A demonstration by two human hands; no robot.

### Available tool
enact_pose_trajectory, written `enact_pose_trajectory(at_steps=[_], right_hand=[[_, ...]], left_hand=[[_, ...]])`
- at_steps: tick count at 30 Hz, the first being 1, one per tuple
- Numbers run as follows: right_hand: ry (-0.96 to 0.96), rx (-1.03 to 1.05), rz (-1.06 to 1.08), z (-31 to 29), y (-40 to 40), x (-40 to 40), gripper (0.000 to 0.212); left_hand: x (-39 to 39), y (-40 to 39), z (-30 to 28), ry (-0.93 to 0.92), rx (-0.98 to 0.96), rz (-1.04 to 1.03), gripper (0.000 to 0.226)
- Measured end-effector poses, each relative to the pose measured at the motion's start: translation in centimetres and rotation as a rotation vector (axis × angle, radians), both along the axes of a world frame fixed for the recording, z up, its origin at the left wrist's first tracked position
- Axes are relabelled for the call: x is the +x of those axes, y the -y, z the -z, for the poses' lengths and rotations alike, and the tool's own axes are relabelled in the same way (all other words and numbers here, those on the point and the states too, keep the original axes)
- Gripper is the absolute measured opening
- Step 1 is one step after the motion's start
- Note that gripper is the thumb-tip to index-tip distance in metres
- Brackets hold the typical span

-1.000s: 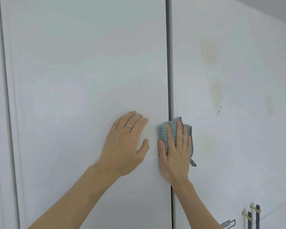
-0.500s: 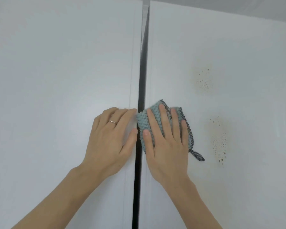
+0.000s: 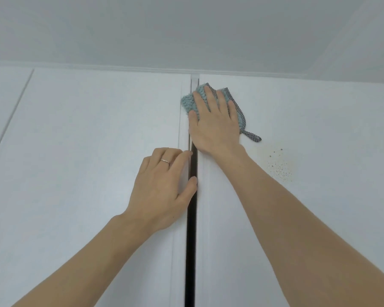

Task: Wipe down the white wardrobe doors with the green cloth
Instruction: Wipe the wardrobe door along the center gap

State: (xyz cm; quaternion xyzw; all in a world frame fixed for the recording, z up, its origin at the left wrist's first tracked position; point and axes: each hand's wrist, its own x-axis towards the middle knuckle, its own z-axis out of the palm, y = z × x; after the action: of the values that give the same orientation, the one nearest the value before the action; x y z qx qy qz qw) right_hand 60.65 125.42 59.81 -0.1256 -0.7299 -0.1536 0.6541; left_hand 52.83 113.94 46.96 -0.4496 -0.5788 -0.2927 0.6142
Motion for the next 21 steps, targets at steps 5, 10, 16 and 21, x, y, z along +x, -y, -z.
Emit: enact_pose_trajectory(at_steps=[5, 10, 16, 21], right_hand=[[0.05, -0.051, 0.007, -4.4, 0.7, 0.1, 0.057], [0.075, -0.02, 0.016, -4.1, -1.7, 2.2, 0.059], [-0.068, -0.274, 0.045, -4.8, -6.0, 5.8, 0.059], [-0.07, -0.18, 0.012, -4.2, -1.8, 2.0, 0.057]], left_hand=[[0.0, -0.7, -2.8, -0.018, 0.038, -0.021, 0.062], [0.1, -1.8, -3.2, -0.015, 0.082, -0.034, 0.06], [0.2, -1.9, -1.8, -0.007, 0.097, 0.021, 0.055], [0.2, -1.0, -1.6, 0.015, 0.033, 0.025, 0.062]])
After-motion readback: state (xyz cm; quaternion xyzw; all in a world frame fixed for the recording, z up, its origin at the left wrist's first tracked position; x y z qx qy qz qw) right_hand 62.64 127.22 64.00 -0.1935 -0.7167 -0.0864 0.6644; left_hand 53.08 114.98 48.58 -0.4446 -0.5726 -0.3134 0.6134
